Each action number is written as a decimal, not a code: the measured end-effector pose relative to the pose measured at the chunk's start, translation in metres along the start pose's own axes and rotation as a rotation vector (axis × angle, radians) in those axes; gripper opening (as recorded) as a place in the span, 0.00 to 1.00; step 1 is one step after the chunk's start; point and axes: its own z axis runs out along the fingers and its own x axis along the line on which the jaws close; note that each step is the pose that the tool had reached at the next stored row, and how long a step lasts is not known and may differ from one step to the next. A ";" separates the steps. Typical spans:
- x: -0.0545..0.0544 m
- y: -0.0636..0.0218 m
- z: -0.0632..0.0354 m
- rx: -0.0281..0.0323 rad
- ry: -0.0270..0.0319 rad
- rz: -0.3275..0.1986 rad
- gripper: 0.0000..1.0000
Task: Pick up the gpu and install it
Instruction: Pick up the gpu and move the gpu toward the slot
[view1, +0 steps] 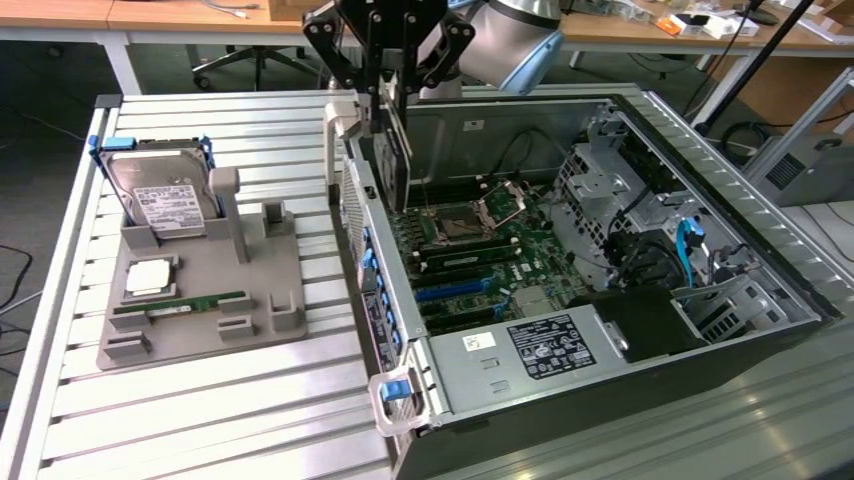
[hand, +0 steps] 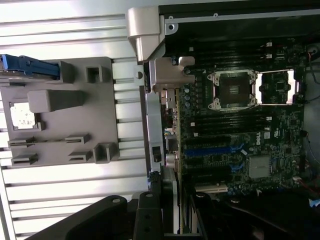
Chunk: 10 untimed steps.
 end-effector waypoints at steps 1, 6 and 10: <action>0.000 0.0000 0.0005 0.0001 0.0001 0.000 0.27; -0.001 0.0000 0.0033 0.0004 0.0000 0.000 0.27; -0.001 -0.0001 0.0052 0.0004 0.0001 0.000 0.27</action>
